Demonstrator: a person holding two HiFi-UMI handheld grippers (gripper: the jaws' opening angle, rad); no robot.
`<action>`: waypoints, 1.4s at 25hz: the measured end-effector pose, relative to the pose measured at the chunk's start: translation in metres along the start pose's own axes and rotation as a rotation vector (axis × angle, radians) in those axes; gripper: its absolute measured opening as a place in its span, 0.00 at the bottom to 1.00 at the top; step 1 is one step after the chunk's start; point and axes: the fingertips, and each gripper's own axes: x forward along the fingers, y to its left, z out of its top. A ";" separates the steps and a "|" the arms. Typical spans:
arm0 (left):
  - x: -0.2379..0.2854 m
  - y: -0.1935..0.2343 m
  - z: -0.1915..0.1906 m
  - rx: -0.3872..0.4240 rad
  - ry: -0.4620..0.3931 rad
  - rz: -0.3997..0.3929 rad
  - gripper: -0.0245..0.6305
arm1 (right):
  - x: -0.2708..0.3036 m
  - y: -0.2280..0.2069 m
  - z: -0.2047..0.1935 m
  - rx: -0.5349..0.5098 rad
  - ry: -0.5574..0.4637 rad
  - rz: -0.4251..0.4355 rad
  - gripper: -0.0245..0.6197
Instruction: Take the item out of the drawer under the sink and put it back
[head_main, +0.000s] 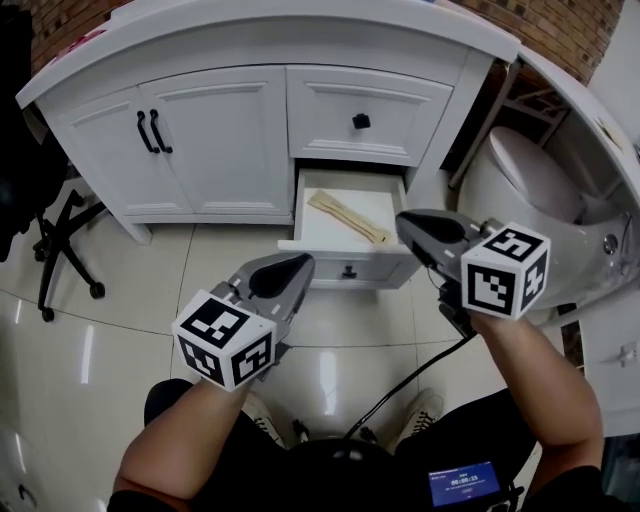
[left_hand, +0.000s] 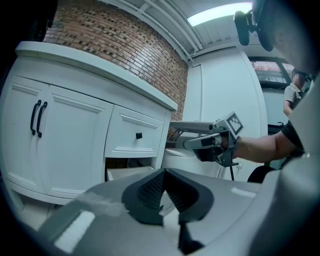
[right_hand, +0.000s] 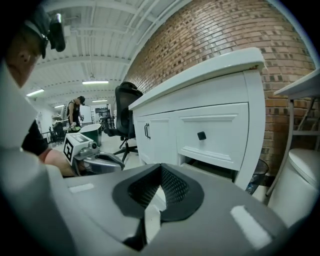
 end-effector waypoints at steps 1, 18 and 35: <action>0.001 0.000 0.000 0.001 -0.001 0.001 0.05 | -0.007 0.003 -0.002 0.010 -0.004 -0.002 0.05; 0.002 -0.006 0.003 0.016 -0.007 -0.006 0.05 | -0.030 0.001 -0.048 0.082 -0.047 -0.038 0.05; -0.011 -0.015 0.008 0.038 -0.017 0.007 0.05 | -0.043 0.017 -0.040 0.050 -0.084 -0.040 0.05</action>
